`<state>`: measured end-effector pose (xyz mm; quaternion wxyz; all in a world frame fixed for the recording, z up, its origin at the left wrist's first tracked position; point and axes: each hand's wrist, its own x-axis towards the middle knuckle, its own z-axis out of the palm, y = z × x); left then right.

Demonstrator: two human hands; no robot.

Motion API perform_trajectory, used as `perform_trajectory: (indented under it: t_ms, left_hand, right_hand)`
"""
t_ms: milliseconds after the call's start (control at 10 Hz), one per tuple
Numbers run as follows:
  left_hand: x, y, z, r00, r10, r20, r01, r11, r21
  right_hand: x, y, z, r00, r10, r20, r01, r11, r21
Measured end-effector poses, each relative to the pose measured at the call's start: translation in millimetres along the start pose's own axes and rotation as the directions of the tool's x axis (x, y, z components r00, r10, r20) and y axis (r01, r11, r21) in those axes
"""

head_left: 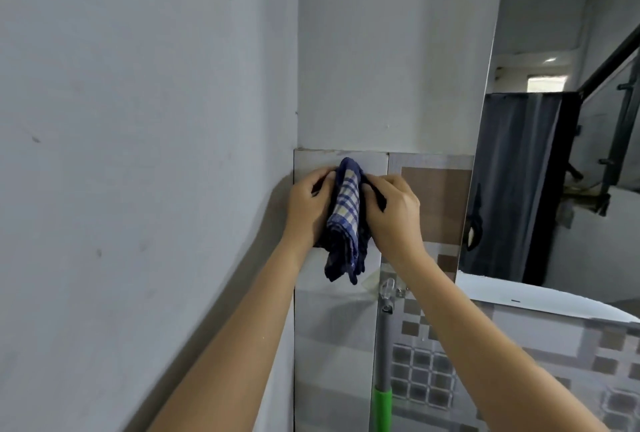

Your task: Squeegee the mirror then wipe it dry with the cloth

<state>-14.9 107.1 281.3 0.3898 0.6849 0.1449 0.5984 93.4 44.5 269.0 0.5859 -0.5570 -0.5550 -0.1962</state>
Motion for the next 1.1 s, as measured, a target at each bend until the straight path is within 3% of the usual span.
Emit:
perform_trajectory:
  t_ms: [100,300,700,900,1100]
  left_hand:
    - [-13,-3,-1,0.996,-0.011,0.092,0.017,0.998,-0.068]
    - [-26,-8,-2,0.992,-0.009,0.123,0.023,0.994,-0.109]
    - [-39,-36,-3,0.992,-0.088,0.093,0.103,0.979,-0.177]
    - [-50,-39,-12,0.993,-0.067,0.098,0.069,0.998,-0.012]
    - [-81,-10,-23,0.984,-0.037,0.174,-0.013,0.961,0.277]
  right_hand:
    - [-5,-9,-3,0.997,0.079,-0.011,-0.078,0.992,0.097]
    - [-1,-11,-1,0.99,0.104,0.096,-0.115,0.986,0.118]
    - [-10,-3,7,0.996,0.086,-0.002,-0.085,0.988,0.132]
    - [-24,-13,-1,0.994,0.102,0.041,-0.107,0.987,0.119]
    - [-52,-29,-38,0.962,0.146,0.23,-0.161,0.986,0.045]
